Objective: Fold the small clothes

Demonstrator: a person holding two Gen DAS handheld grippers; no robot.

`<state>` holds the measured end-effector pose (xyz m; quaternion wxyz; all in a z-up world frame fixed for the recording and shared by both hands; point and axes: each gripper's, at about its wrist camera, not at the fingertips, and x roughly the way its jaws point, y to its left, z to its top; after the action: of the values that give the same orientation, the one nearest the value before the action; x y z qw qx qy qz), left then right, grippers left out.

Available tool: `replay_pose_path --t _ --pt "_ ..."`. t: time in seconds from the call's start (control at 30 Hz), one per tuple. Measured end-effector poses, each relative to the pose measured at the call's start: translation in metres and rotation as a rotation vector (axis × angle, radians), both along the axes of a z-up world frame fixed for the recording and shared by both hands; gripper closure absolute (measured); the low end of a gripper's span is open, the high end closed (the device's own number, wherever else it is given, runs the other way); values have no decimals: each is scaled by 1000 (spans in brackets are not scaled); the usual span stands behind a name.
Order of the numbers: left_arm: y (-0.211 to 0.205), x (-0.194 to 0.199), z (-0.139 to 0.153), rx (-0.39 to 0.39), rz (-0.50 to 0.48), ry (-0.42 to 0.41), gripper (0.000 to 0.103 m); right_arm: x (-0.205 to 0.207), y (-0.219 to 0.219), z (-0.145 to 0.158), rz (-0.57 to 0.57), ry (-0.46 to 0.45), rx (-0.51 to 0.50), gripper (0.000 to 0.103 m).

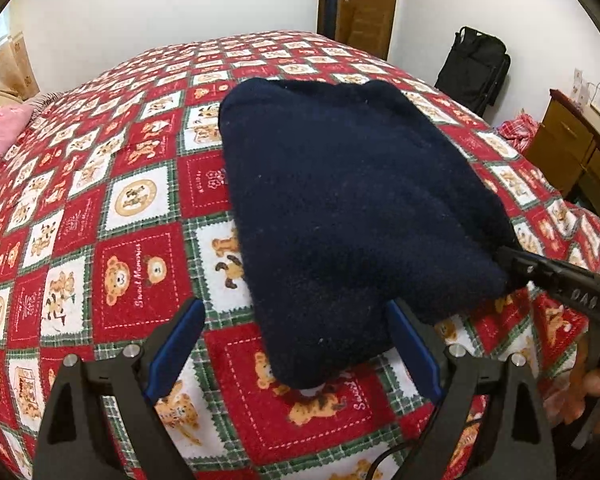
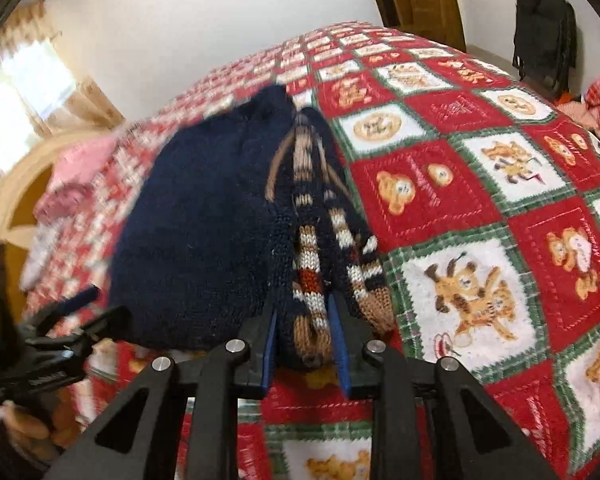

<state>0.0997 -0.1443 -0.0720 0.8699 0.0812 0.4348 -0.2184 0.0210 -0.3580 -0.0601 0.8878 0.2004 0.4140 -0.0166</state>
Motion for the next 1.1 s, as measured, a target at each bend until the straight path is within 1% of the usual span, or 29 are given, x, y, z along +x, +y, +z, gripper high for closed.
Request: replay_pose_path --t 0.07,0.1,0.13,0.2,0.27,0.33,0.37,0.43,0.47,0.5,0.53,0.57,0.63,0.67,0.7,0.73,0.77,0.87,0.93,1.0,1.1 --pt "8 2 9 -43 13 -21 9 -8 -1 24 -38 -76 -11 78" --pt "12 5 13 -62 33 -32 9 -9 2 37 -43 -120 -39 78" --pt "15 8 14 -76 50 -35 9 -6 10 48 -22 -154 -70 78" --pt "18 18 12 -90 88 -27 9 14 31 62 66 -174 -115 78" --pt "18 30 2 -75 123 7 9 47 64 68 173 -172 -173 78" --pt "19 35 -9 -95 136 51 9 83 90 70 258 -151 -221 78" --pt "20 35 -13 -108 142 63 9 102 100 69 283 -140 -225 78" --pt "21 32 -18 -115 148 65 9 148 110 66 328 -108 -171 78" --pt "19 31 -22 -112 148 67 9 167 116 63 350 -93 -161 78" --pt "18 30 -24 -108 147 70 9 185 123 59 371 -74 -175 78" --pt "17 29 -27 -108 151 75 9 205 130 52 383 -53 -203 78" --pt "17 29 -29 -114 159 80 9 222 135 44 393 -32 -208 78" --pt "19 27 -34 -141 172 103 8 251 144 25 439 28 -156 78" --pt "19 25 -36 -148 176 101 8 266 151 8 475 91 -126 78" --pt "18 22 -36 -143 174 86 7 274 154 -2 495 129 -110 78" --pt "16 20 -36 -131 168 72 7 280 159 -13 519 148 -83 77" --pt "16 21 -37 -129 165 70 7 283 159 -15 517 126 -59 77" --pt "19 25 -38 -155 156 91 5 294 150 -18 478 150 37 77" --pt "19 26 -38 -157 143 89 4 295 150 -13 483 153 37 77" --pt "19 27 -39 -156 131 77 3 291 147 -2 453 130 21 78" --pt "20 30 -39 -163 111 76 3 274 134 26 383 23 9 77"
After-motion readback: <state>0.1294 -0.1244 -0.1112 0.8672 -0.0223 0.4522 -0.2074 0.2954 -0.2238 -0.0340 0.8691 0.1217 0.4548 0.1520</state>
